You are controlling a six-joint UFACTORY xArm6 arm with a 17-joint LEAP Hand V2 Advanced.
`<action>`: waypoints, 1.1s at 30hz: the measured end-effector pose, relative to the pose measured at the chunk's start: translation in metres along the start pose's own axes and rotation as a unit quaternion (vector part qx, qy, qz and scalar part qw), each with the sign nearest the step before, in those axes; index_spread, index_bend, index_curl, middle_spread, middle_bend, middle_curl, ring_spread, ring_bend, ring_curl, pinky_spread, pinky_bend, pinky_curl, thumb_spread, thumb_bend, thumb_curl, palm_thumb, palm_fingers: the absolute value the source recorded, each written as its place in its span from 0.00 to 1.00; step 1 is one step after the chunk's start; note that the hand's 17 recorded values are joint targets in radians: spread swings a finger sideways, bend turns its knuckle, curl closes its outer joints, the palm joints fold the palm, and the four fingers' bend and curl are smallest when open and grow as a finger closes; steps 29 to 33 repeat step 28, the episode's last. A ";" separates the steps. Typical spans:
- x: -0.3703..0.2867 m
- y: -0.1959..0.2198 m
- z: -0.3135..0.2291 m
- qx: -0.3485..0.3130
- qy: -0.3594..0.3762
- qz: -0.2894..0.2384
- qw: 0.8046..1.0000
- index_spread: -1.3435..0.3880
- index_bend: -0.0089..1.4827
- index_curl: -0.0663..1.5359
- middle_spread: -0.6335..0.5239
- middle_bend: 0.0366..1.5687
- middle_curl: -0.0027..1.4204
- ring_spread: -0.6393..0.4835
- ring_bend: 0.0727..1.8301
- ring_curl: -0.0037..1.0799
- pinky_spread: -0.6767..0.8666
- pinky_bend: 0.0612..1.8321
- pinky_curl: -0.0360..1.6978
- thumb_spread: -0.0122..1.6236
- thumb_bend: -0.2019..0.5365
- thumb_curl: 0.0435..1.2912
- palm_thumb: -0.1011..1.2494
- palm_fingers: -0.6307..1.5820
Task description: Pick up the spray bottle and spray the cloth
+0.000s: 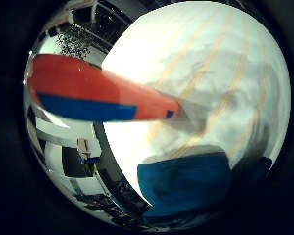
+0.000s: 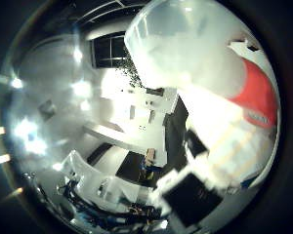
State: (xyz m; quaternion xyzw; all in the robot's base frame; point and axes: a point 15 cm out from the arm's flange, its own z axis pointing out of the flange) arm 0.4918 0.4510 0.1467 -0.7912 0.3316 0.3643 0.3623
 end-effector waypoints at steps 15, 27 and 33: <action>0.004 -0.018 -0.088 0.034 0.036 -0.013 0.999 0.58 0.12 0.26 0.55 0.19 0.25 0.61 0.27 0.25 0.69 0.21 0.28 0.63 0.24 0.34 0.61 0.34; -0.038 0.013 -0.189 -0.034 0.101 -0.021 0.994 0.60 0.12 0.24 0.61 0.15 0.25 0.70 0.18 0.23 0.70 0.17 0.23 0.65 0.24 0.32 0.61 0.33; -0.041 0.018 -0.202 -0.034 0.100 -0.014 0.994 0.60 0.12 0.24 0.62 0.14 0.25 0.70 0.18 0.23 0.70 0.17 0.22 0.65 0.24 0.32 0.61 0.33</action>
